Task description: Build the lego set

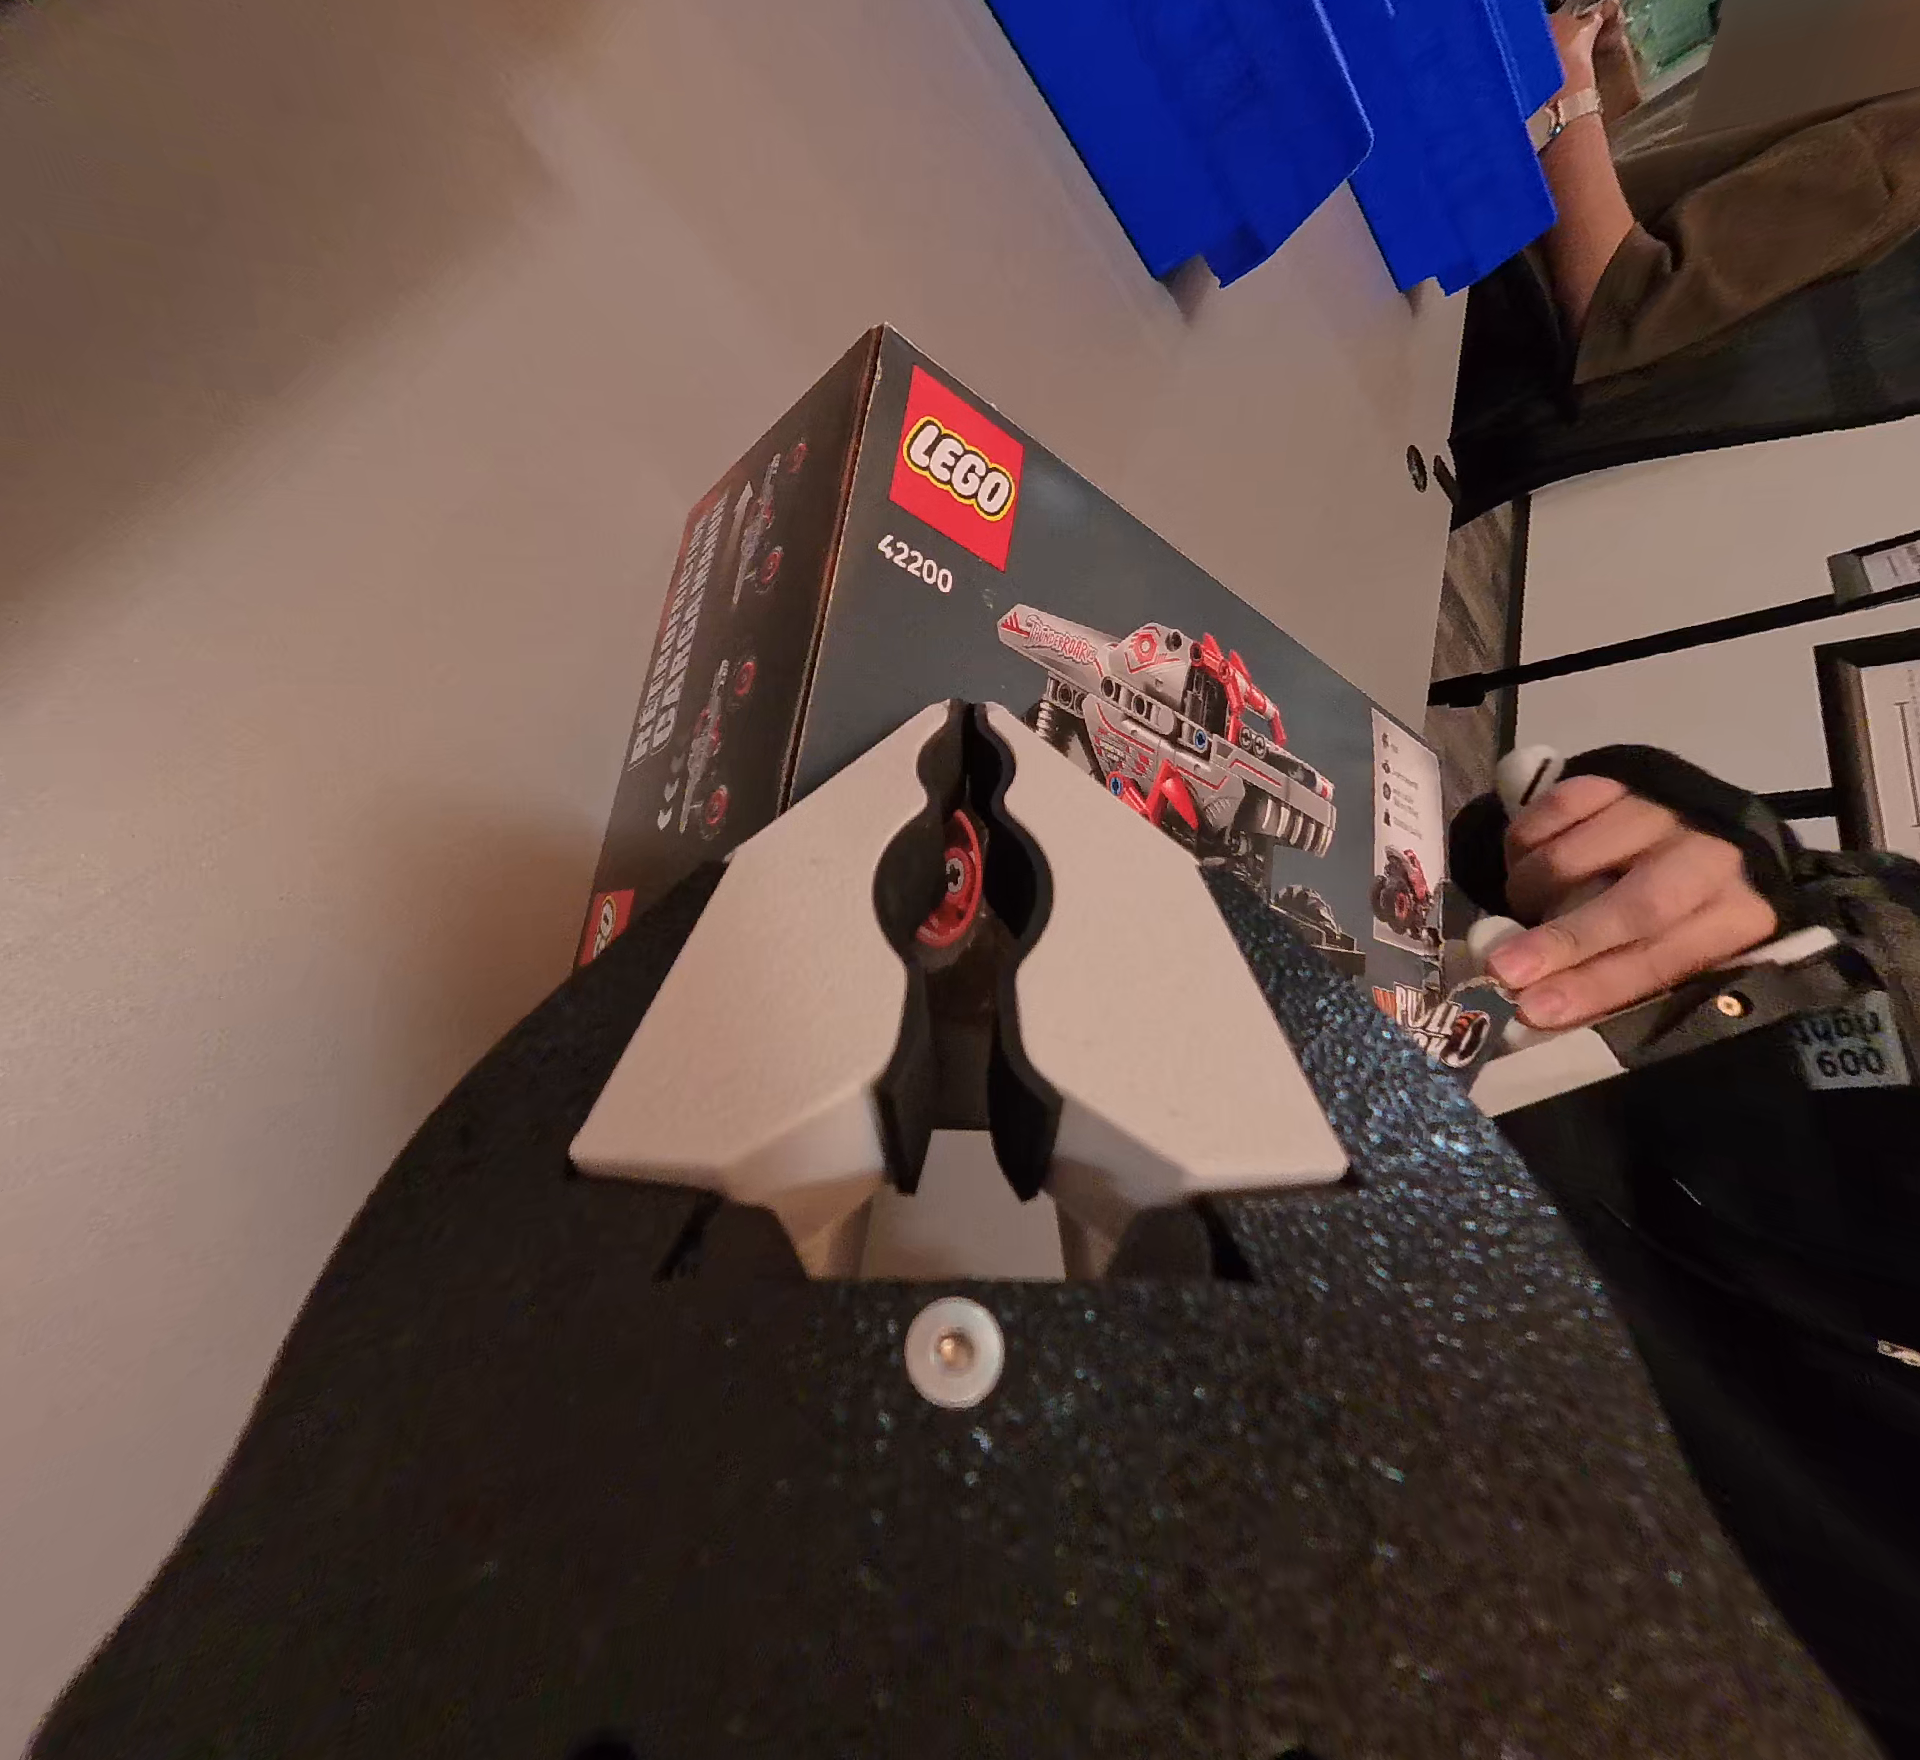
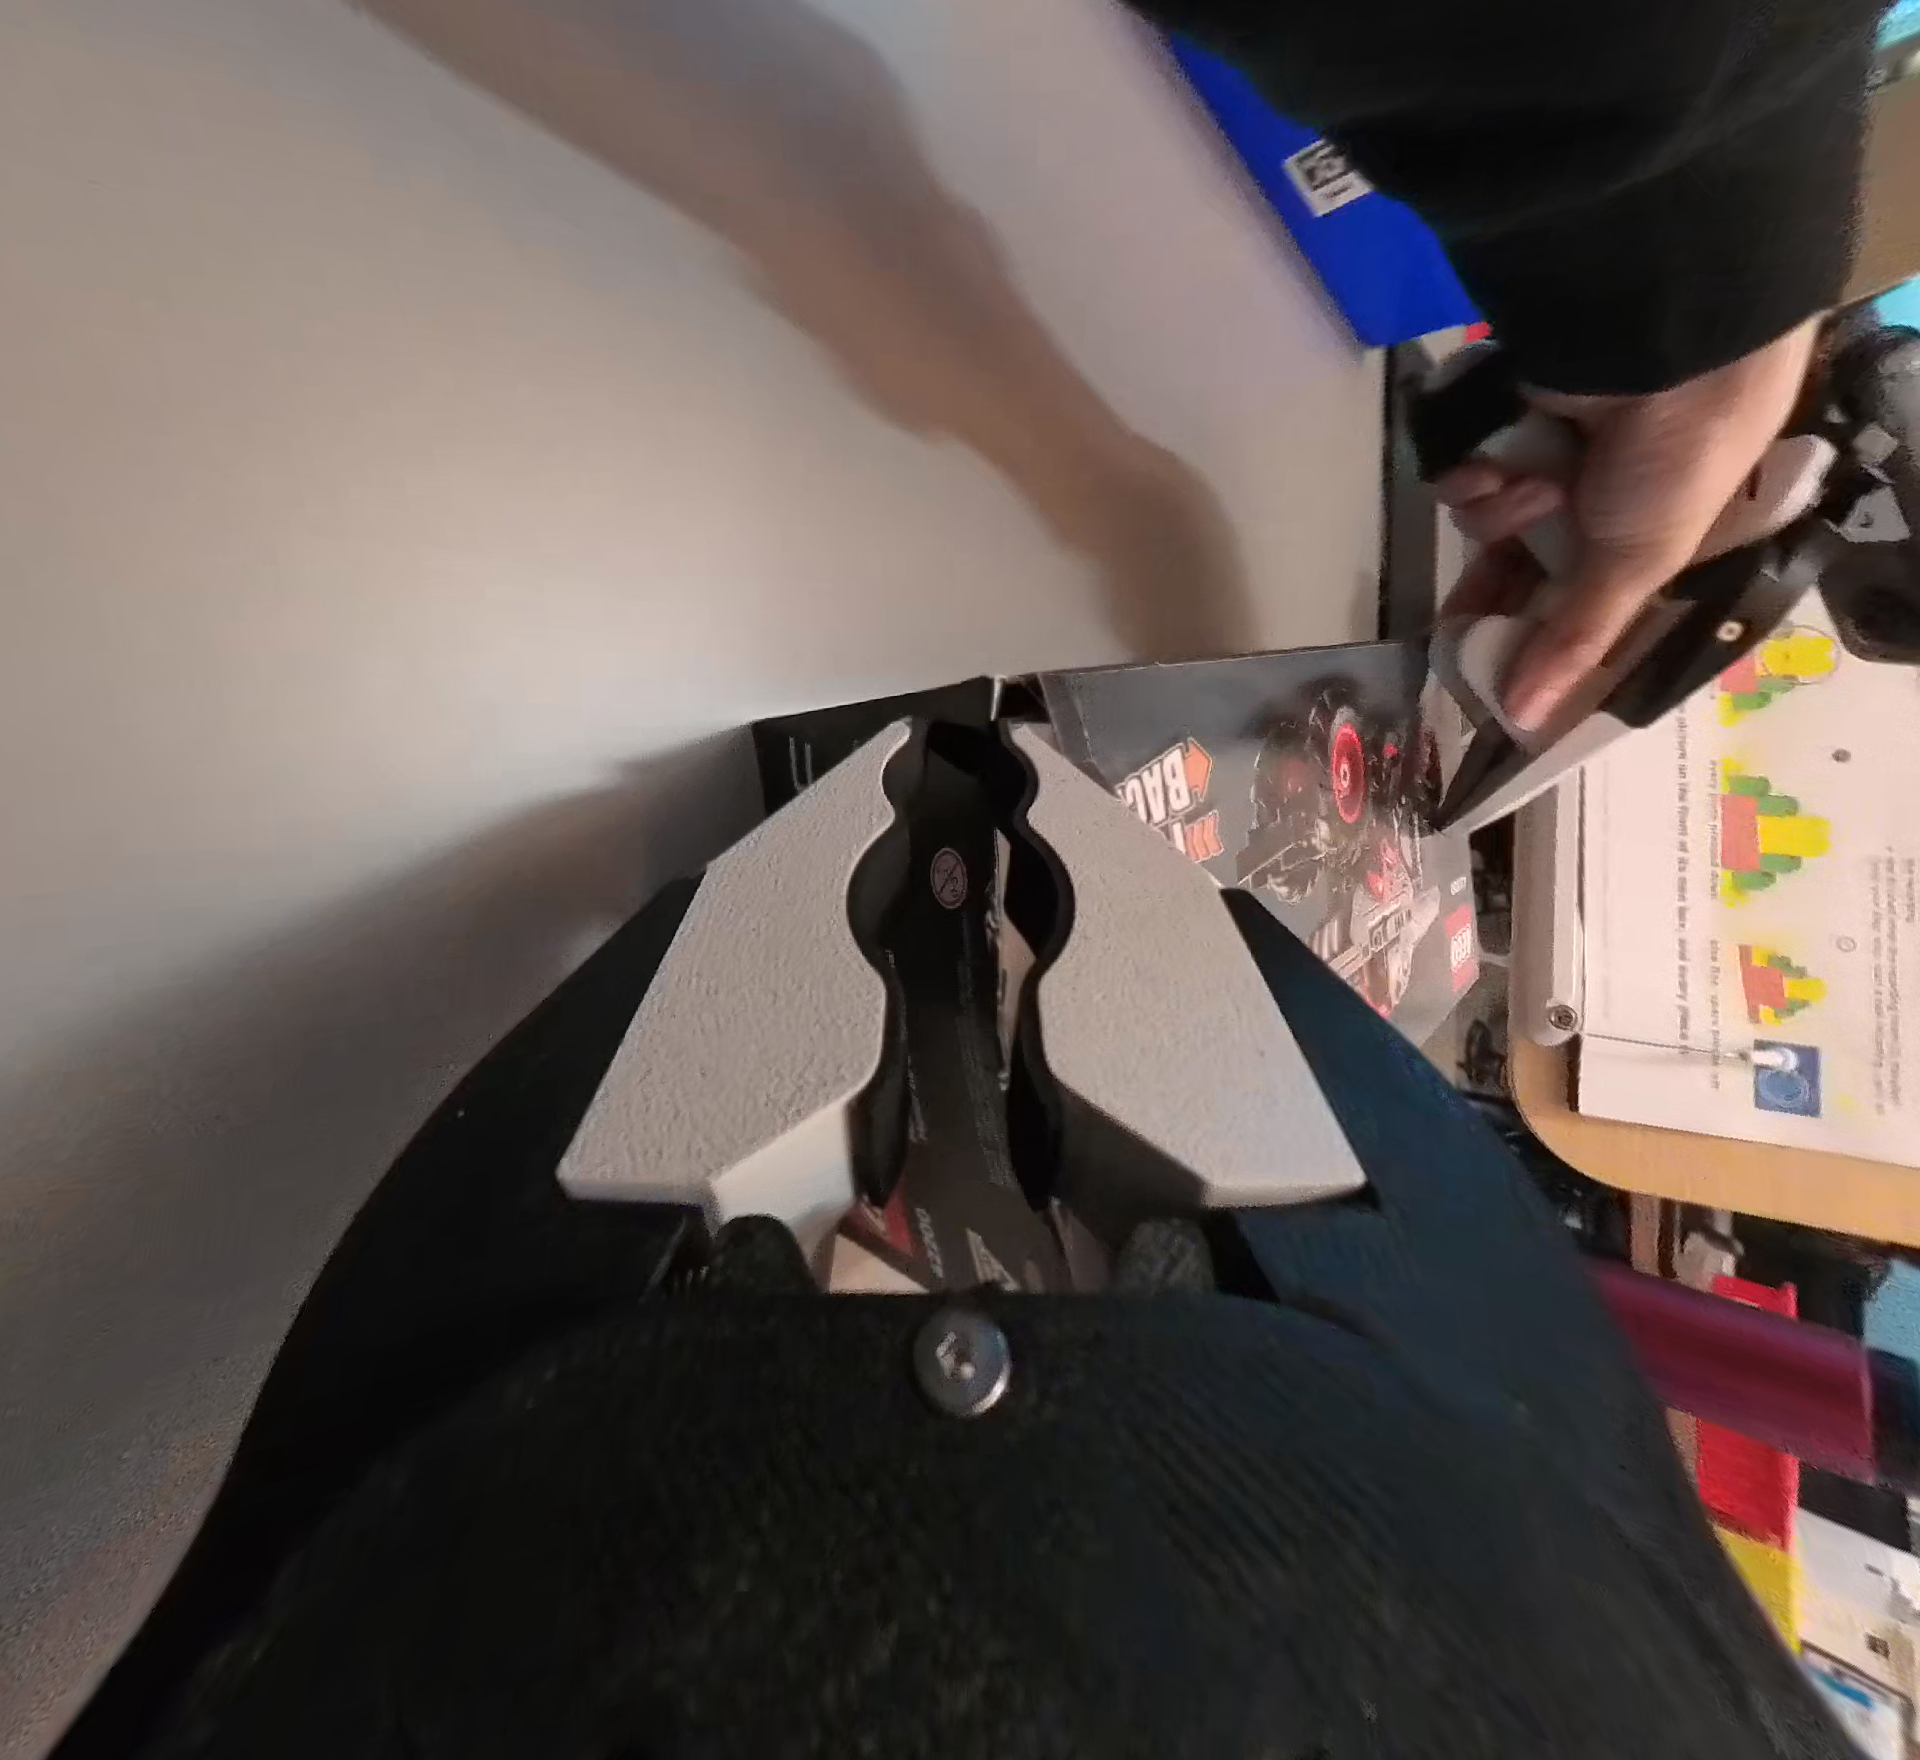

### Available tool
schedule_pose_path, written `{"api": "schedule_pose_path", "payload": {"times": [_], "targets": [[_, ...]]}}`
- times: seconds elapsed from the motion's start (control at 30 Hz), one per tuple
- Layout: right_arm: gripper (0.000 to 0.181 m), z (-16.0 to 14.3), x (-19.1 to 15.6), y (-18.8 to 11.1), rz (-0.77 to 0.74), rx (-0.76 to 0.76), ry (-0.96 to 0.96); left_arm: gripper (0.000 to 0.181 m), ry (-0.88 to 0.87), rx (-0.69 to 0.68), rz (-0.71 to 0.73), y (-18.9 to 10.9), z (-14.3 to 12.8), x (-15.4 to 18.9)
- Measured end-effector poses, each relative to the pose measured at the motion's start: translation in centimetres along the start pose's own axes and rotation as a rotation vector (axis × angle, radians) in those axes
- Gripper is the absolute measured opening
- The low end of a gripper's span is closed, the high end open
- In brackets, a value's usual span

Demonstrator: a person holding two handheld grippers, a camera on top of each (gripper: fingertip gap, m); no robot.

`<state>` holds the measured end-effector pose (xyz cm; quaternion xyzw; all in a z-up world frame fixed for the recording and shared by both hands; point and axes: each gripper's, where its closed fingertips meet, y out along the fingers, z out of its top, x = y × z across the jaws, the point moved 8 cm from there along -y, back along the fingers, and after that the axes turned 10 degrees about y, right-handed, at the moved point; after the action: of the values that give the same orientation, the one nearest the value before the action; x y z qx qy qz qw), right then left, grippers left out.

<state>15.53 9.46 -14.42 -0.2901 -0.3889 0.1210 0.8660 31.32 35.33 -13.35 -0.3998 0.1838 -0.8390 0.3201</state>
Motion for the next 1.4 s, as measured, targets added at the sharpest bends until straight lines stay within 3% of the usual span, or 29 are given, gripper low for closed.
{"api": "schedule_pose_path", "payload": {"times": [0.03,0.17,0.23,0.3,0.53,0.63,0.7,0.8,0.9,1.1,1.2,1.27,1.4], "targets": [[0.010,0.2,0.0,0.0,-0.001,-0.031,-0.021,0.000,0.004,0.002,0.003,0.0,0.0,0.0],[0.009,1.1,-0.2,0.1,-0.036,-0.175,-0.046,0.000,0.000,0.005,-0.003,0.0,0.0,0.0],[0.010,0.6,-1.0,0.1,-0.121,-0.083,-0.163,0.000,0.003,0.008,-0.005,-0.1,0.0,0.0],[0.010,0.1,-1.4,0.1,-0.182,-0.018,-0.106,0.000,0.003,0.012,-0.003,-0.1,-0.1,0.0],[0.010,-0.2,-2.9,0.5,-0.391,0.032,-0.069,0.000,0.004,0.014,-0.003,-0.1,-0.1,0.0],[0.001,-0.5,-3.9,0.8,-0.495,0.045,-0.127,0.000,0.010,0.015,-0.002,-0.1,-0.1,0.0],[0.002,-0.4,-3.5,0.9,-0.449,0.070,-0.085,0.000,0.016,0.016,-0.003,-0.1,0.0,0.0],[0.004,-0.5,-4.3,1.2,-0.568,0.054,-0.195,0.000,0.012,0.024,-0.003,-0.2,-0.1,0.0],[0.008,-0.1,-3.9,1.1,-0.531,0.029,-0.144,0.000,0.019,0.026,0.002,-0.2,-0.1,0.0],[0.022,-1.2,-1.9,-0.9,-0.409,-0.045,-0.272,0.000,0.018,0.036,0.007,-0.2,-0.1,0.1],[0.024,-2.2,-0.5,-1.6,-0.252,-0.089,-0.183,0.000,0.020,0.028,0.001,-0.2,0.0,0.1],[0.013,-2.4,0.1,-1.6,-0.113,-0.085,-0.097,0.000,0.020,0.024,0.000,-0.1,0.0,0.1],[0.003,-2.3,0.2,-1.8,-0.048,-0.097,-0.111,0.000,0.008,0.033,-0.005,-0.2,-0.1,0.0]]}}
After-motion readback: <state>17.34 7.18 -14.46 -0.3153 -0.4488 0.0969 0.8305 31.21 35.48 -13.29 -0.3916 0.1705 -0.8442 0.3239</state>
